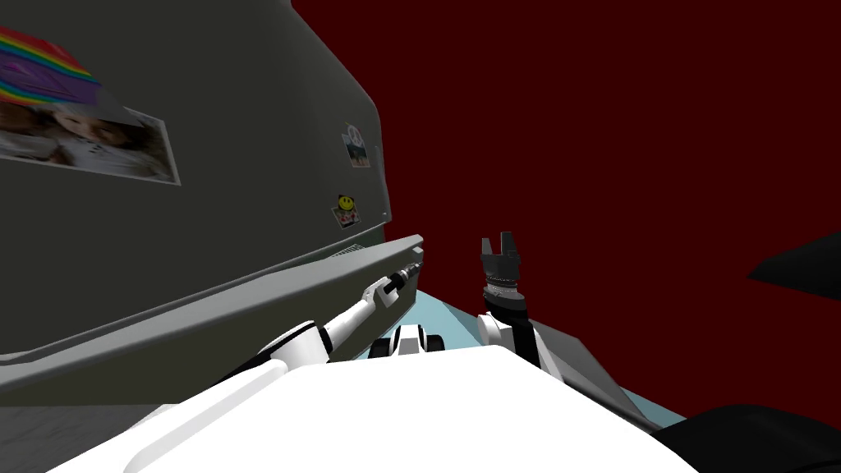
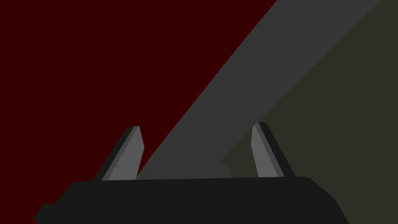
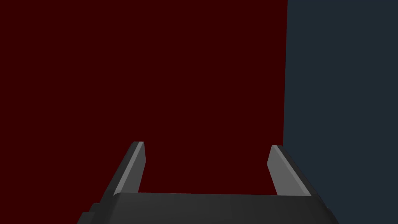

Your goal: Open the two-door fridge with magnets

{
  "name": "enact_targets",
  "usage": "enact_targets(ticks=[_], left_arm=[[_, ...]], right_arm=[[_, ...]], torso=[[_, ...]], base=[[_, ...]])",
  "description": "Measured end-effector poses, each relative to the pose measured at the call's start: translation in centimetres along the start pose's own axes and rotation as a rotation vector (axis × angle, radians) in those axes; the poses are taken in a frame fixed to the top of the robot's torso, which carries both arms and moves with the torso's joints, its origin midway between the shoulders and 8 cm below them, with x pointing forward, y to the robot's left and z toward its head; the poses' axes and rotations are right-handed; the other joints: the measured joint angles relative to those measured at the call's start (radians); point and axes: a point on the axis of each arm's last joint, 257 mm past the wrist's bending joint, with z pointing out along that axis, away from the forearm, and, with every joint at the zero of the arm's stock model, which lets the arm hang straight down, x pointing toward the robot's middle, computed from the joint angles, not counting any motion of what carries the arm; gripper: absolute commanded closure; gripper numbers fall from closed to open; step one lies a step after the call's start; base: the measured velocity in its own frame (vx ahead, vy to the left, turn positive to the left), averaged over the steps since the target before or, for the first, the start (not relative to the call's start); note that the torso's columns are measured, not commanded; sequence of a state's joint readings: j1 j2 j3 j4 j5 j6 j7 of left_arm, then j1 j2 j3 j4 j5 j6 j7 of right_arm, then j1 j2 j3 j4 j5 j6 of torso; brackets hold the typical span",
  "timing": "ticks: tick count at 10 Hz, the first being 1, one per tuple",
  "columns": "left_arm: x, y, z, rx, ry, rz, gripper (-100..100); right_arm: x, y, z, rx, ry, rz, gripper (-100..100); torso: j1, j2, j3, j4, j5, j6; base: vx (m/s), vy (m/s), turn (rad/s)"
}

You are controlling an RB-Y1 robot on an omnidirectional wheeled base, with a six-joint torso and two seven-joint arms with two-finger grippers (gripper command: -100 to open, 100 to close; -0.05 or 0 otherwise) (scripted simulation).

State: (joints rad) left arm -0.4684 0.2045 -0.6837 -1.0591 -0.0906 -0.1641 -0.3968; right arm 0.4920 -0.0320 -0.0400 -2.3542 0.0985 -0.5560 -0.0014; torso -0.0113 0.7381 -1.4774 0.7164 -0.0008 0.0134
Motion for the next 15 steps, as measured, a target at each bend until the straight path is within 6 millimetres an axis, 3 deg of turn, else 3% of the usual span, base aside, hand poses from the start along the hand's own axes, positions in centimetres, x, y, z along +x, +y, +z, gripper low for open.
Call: enact_targets(ticks=[5,15], left_arm=[[0.1,0.2,-0.1,0.002,0.001,0.000,100],[2.5,-5.2,0.8,0.089,0.068,-0.001,100]], right_arm=[[0.0,0.0,0.0,0.000,0.000,0.000,0],[0.0,0.0,0.0,0.000,0.000,0.000,0]], torso=[[0.001,-0.001,-0.001,-0.001,0.000,-0.002],[-0.004,0.004,0.003,0.013,0.000,0.003]], base=[[-0.021,0.007,-0.011],[-0.115,0.019,-0.051]])
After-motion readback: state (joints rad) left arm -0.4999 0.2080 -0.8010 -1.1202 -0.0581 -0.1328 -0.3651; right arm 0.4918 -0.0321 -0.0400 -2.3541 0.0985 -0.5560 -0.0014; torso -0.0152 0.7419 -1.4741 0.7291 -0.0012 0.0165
